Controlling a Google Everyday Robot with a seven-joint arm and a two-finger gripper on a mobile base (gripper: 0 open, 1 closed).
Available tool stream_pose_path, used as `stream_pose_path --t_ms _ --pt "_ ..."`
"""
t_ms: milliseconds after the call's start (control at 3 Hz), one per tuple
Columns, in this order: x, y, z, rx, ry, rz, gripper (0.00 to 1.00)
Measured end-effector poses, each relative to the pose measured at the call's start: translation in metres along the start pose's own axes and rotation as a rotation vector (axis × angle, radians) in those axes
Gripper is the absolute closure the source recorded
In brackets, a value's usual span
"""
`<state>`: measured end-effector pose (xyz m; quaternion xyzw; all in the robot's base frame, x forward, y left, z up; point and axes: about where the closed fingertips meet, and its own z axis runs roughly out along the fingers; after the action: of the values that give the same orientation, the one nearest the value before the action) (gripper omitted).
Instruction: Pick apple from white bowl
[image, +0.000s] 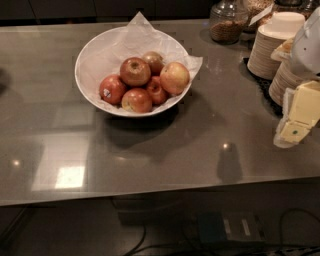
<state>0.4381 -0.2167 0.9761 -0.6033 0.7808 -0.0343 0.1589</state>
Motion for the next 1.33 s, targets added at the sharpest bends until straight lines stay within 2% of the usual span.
stream_pose_path --t_ms 333,667,1333 --pt "0.000 0.000 0.000 0.000 0.000 0.000 0.00" --pt "-0.012 -0.007 0.005 0.004 -0.014 -0.028 0.00" --pt "-0.107 -0.050 0.024 0.043 -0.093 -0.216 0.00"
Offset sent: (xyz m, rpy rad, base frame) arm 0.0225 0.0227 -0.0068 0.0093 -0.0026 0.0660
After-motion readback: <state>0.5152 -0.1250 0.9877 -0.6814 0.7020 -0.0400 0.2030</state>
